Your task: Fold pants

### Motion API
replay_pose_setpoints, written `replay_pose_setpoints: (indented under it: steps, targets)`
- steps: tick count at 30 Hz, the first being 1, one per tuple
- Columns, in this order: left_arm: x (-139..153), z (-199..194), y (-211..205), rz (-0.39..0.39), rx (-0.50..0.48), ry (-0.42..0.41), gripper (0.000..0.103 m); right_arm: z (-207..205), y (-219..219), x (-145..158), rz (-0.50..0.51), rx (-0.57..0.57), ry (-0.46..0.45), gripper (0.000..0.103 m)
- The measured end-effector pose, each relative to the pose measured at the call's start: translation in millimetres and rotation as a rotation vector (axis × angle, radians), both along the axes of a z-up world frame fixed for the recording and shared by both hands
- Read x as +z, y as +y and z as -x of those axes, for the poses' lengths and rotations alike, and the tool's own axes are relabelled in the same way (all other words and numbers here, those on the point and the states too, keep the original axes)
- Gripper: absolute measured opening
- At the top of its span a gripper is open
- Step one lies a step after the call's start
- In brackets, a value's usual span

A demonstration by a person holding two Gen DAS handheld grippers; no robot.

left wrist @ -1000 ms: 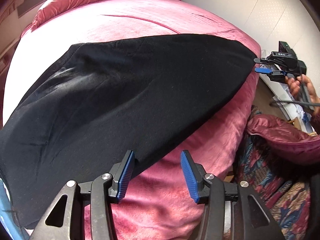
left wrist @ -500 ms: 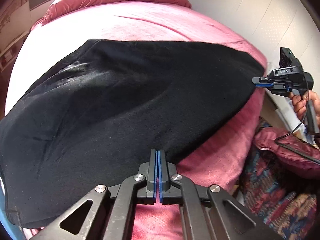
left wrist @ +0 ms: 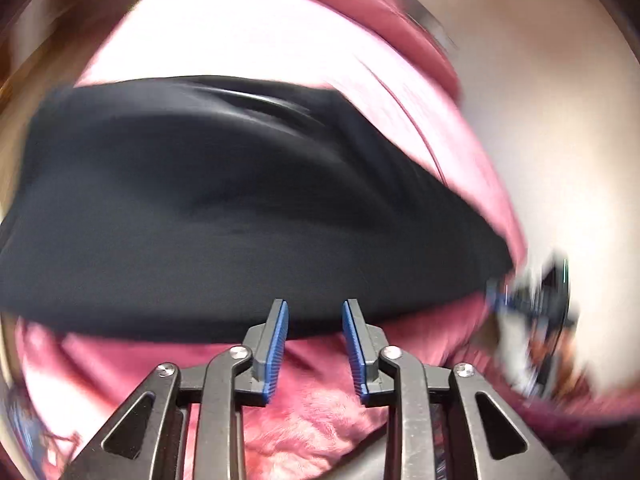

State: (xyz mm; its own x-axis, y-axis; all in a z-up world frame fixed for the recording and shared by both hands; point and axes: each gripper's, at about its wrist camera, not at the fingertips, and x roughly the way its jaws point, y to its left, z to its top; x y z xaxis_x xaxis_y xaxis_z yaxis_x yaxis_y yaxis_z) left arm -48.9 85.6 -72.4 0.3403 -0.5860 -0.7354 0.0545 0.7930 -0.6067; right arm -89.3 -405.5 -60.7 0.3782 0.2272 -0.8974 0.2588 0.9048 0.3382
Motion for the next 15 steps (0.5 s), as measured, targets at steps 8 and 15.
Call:
replay_pose_setpoints:
  steps: [8,15]
  targets:
    - [-29,28,115,0.124,0.516,0.172,0.031,-20,133,11,0.095,0.467,-0.084,0.051]
    - [-40,32,142,0.155,0.645,0.174,0.027,-39,226,-29,0.24,0.725,-0.043,0.051]
